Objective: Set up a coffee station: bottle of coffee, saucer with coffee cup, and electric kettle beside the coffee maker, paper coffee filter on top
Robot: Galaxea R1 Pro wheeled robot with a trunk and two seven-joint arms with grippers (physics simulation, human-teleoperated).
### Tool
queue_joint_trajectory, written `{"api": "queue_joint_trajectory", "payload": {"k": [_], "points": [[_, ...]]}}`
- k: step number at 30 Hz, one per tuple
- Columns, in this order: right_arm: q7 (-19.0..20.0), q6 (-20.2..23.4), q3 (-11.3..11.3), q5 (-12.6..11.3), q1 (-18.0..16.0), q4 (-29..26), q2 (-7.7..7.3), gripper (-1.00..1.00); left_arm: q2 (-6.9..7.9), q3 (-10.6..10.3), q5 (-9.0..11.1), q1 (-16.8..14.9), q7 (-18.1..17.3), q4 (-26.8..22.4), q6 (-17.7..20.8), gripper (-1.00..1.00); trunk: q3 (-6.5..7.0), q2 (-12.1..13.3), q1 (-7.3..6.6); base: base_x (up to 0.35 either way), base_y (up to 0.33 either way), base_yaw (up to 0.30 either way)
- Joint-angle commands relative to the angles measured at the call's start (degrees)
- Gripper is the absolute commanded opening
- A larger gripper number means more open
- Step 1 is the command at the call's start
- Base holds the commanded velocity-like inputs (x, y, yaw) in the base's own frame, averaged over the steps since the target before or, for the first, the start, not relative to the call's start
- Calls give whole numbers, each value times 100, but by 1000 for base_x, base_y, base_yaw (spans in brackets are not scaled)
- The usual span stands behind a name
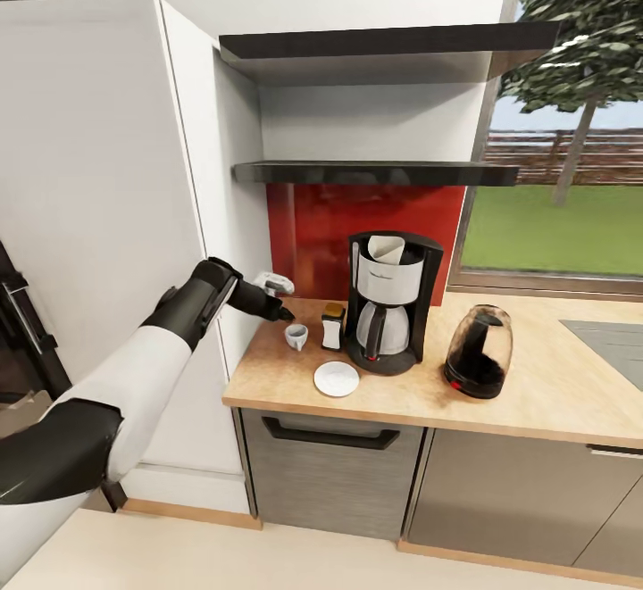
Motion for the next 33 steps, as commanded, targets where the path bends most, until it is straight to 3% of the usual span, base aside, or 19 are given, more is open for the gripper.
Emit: {"api": "queue_joint_trajectory", "payload": {"k": [1,10,12,13,14,23,27,33], "points": [[-14,21,49,-53,-1,-10,-1,100,-34,-1,-64,-37,-17,1,43,100,-9,-9,3,0,0,0],[-26,26,49,-51,7,-2,-40,100,-316,-21,-172,-95,272,-49,342,100,-9,-9,3,0,0,0],[-23,36,49,-47,8,-2,-50,100,-312,-24,-237,-88,336,-54,406,100,-9,-9,3,38,0,0],[-22,37,49,-47,8,-2,-51,100,-312,-24,-492,-86,358,-55,586,100,-9,-9,3,110,0,0],[-21,39,49,-46,9,-3,-52,100,-311,-25,-538,-84,358,-56,586,100,-9,-9,3,189,0,0],[-13,49,49,-35,66,4,-64,100,-310,-26,-623,-77,358,-57,586,100,-9,-9,3,294,0,0],[5,51,49,-28,220,2,-234,100,-303,-21,-672,-69,363,-57,586,100,-9,-9,3,58,0,0],[15,59,49,-23,331,7,-271,100,-302,-18,-847,-68,367,-57,586,100,-9,-9,3,9,0,0]]}}
